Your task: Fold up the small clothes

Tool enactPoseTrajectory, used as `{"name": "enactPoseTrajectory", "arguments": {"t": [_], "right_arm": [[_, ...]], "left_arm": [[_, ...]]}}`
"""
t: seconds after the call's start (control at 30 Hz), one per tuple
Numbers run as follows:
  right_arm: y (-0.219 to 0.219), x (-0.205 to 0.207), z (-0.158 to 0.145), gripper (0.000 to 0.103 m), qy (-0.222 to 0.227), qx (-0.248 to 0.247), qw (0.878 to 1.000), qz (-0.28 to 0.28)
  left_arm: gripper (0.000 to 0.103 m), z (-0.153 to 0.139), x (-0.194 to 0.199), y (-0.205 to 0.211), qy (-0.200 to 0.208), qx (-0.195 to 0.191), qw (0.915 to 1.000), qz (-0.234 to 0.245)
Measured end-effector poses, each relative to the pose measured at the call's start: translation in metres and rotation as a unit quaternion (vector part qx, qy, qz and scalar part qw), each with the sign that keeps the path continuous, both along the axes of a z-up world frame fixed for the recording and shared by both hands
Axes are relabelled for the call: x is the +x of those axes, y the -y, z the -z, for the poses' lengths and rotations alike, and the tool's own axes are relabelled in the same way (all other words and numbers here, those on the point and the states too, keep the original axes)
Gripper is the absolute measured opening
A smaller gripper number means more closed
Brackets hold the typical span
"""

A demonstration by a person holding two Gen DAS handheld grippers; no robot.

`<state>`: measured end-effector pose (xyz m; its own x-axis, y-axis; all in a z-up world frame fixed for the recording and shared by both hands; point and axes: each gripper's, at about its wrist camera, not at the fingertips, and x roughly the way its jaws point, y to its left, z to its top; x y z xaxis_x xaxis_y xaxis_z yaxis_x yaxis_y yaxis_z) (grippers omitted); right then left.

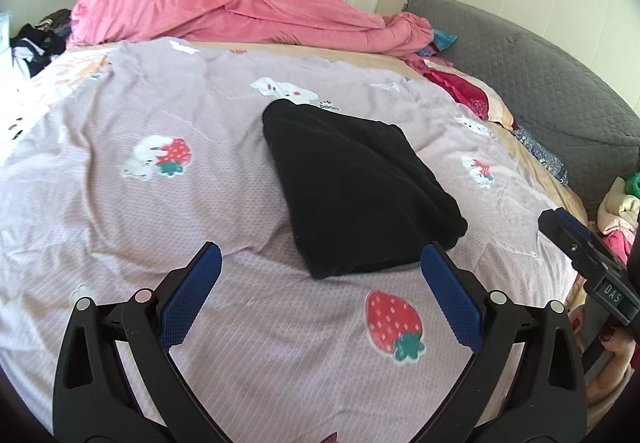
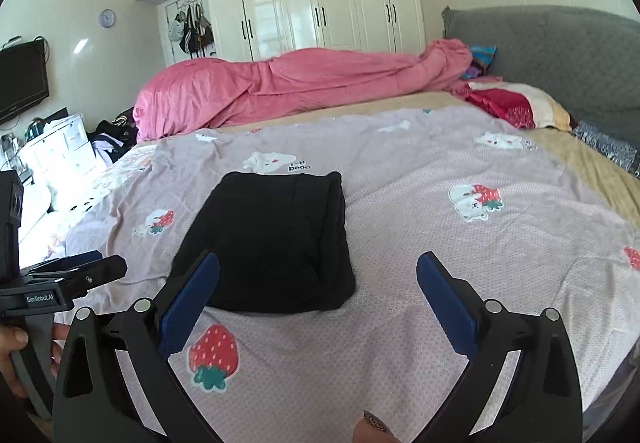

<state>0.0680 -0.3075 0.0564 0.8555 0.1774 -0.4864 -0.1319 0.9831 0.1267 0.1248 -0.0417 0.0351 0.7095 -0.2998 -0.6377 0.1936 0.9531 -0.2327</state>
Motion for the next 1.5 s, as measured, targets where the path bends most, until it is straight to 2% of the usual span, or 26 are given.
{"name": "enactPoseTrajectory", "arguments": {"t": [0.27,0.53,0.63,0.8,1.5], "right_arm": [[-0.012,-0.033,0.002,0.099,0.011,-0.004,1.000,0.004],[-0.020,-0.057,0.025,0.099,-0.003,-0.027,0.999,0.027],[-0.025,-0.056,0.039,0.099,-0.018,-0.040,0.999,0.031],[-0.028,-0.051,0.056,0.099,-0.046,-0.035,0.998,0.029],[-0.037,-0.049,0.064,0.099,-0.054,-0.041,0.997,0.022]], "left_arm": [[0.094,0.005,-0.029,-0.013,0.010,0.007,0.9999,-0.010],[0.094,0.025,-0.042,-0.013,0.003,0.011,0.9999,-0.003],[0.094,0.033,-0.041,-0.011,-0.007,0.014,0.9999,-0.003],[0.094,0.041,-0.041,-0.007,-0.011,0.021,0.9997,-0.009],[0.094,0.045,-0.041,-0.009,-0.019,0.042,0.9983,-0.037]]}}
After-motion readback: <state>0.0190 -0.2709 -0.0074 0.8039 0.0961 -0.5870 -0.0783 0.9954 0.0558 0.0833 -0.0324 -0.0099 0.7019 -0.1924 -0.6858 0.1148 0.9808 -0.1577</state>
